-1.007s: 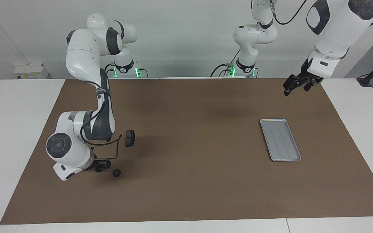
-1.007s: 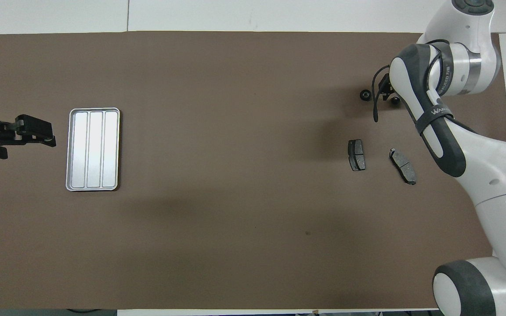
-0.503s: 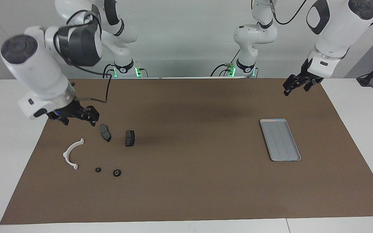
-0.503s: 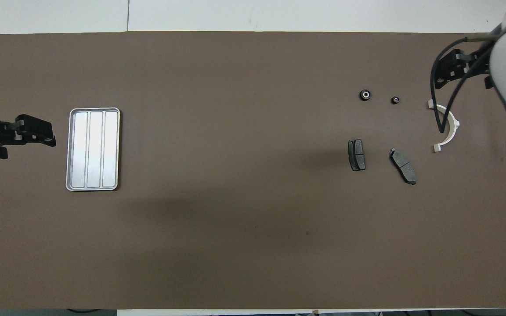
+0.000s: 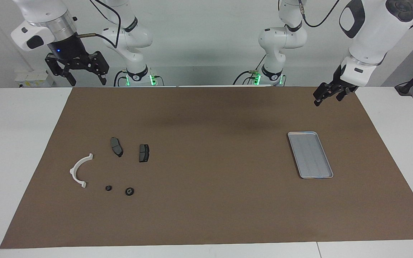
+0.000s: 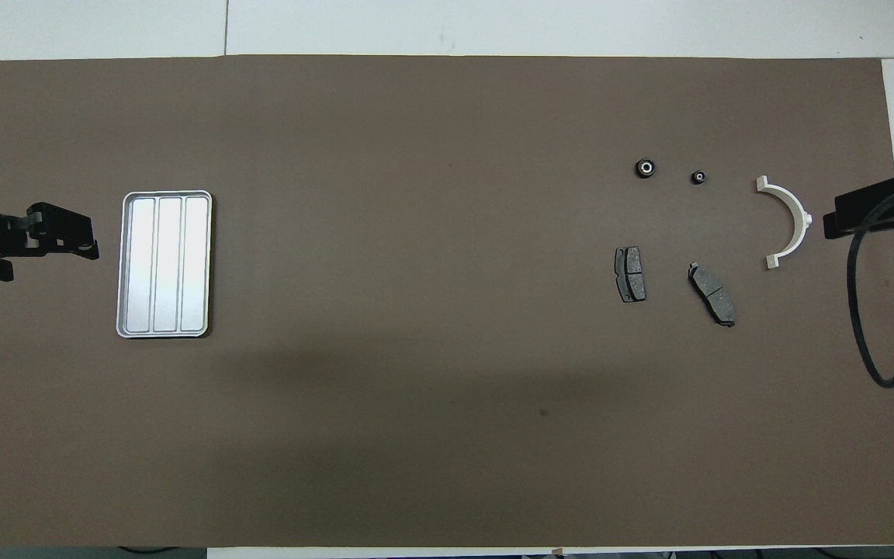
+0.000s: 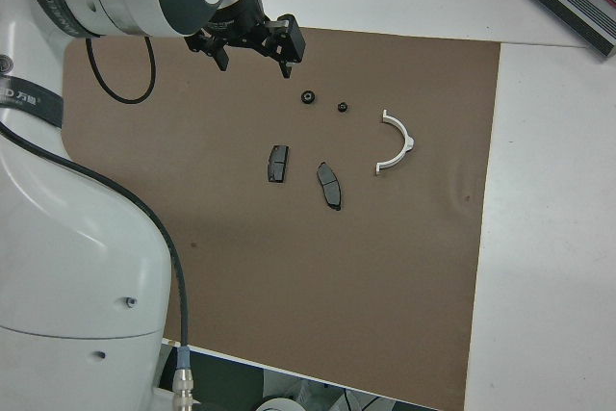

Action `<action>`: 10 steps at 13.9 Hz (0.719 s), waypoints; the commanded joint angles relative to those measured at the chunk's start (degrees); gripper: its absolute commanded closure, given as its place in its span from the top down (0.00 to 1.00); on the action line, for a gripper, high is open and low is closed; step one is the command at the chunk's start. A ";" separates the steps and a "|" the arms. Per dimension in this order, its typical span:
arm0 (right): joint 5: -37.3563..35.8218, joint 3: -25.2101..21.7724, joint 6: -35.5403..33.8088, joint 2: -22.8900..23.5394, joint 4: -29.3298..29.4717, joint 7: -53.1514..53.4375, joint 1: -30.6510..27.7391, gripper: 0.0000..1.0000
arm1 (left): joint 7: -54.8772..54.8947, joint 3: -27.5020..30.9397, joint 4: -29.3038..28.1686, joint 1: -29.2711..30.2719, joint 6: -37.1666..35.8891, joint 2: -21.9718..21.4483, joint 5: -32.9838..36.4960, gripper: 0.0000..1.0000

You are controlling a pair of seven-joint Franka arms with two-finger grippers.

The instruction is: Place bearing gear from tray to pile

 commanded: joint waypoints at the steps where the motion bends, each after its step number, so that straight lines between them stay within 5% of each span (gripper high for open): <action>1: 0.57 -0.97 7.23 -4.21 -10.48 -1.59 0.32 1.00 | 0.10 0.30 -0.61 -0.32 0.36 -1.10 0.05 1.00; 10: -1.02 -0.88 14.89 -4.05 -14.90 -4.83 -2.23 1.00 | 0.10 0.30 -0.61 -0.32 0.36 -1.10 0.05 1.00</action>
